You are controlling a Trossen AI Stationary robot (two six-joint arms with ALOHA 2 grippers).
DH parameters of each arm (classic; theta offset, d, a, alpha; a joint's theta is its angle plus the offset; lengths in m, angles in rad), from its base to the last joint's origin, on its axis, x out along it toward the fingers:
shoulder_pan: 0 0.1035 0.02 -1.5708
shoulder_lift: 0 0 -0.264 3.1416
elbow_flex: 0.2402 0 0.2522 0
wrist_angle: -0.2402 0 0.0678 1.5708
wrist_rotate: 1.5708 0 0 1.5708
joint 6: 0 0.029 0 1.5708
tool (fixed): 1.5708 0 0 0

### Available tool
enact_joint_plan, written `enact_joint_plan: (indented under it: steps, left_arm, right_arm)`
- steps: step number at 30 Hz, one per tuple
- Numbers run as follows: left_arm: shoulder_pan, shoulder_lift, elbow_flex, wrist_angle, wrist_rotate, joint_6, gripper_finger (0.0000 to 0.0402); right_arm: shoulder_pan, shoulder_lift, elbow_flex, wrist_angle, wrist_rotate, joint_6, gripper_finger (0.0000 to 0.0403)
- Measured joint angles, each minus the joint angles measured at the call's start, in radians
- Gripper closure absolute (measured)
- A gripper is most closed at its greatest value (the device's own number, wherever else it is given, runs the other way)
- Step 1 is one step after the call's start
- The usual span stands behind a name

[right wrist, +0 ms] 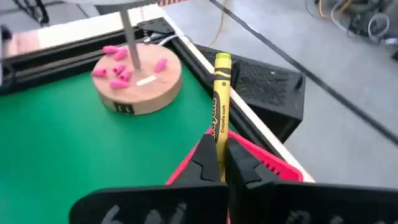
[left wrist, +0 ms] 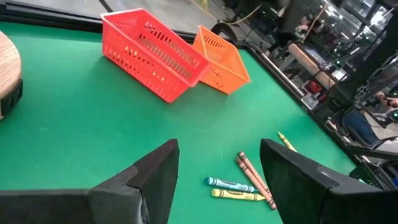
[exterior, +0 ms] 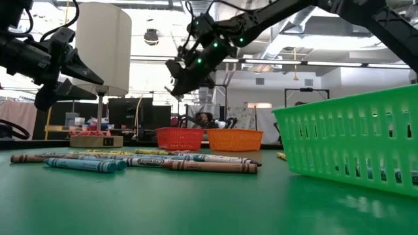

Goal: Sort crayons
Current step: Put the light green crayon into the red bin

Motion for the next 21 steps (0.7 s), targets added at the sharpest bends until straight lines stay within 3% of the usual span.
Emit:
enact_joint_plan:
  steps: [21]
  left_arm:
    - [0.000, 0.000, 0.000, -0.001, -0.002, 0.000, 0.0186]
  right_arm:
    - [-0.015, 0.096, -0.002, -0.091, 0.032, 0.018, 0.0401]
